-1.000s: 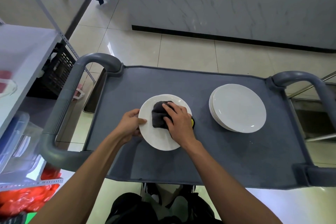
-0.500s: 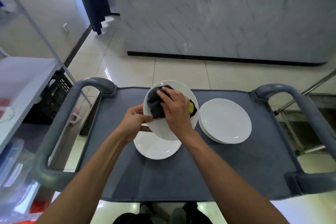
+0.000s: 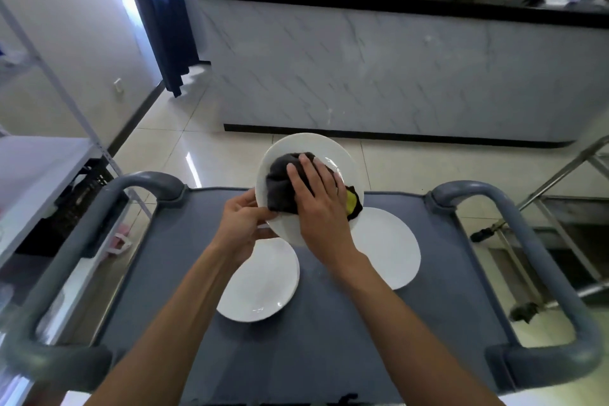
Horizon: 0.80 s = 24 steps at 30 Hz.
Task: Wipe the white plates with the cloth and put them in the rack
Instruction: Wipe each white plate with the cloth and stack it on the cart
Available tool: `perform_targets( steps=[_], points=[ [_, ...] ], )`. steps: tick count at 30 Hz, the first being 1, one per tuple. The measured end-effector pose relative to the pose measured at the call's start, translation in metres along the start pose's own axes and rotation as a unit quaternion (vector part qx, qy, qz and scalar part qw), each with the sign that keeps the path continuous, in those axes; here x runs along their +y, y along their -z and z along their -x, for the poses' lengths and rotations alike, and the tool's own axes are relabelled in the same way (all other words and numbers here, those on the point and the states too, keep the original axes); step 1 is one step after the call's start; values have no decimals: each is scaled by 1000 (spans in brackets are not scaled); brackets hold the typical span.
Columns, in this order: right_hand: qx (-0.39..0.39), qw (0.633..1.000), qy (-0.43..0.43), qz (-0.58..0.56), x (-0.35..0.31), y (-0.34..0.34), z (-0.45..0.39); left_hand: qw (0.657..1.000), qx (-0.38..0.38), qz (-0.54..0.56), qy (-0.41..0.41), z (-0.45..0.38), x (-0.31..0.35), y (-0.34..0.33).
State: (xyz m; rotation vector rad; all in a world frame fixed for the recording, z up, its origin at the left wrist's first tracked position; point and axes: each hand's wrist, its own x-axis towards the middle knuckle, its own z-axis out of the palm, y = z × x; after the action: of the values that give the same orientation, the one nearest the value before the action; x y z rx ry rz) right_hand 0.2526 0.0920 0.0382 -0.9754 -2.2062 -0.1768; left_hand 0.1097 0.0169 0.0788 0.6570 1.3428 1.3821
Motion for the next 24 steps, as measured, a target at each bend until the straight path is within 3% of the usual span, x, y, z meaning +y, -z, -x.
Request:
perform_targets(
  steps=[7, 13, 24],
  points=[
    [21, 999, 22, -16, 36, 14, -5, 998, -35, -54, -9, -1, -3, -32],
    [24, 998, 42, -26, 54, 28, -20, 999, -27, -35, -16, 0, -5, -52],
    [43, 999, -22, -6, 101, 44, -40, 999, 3, -1, -41, 7, -5, -72]
  ],
)
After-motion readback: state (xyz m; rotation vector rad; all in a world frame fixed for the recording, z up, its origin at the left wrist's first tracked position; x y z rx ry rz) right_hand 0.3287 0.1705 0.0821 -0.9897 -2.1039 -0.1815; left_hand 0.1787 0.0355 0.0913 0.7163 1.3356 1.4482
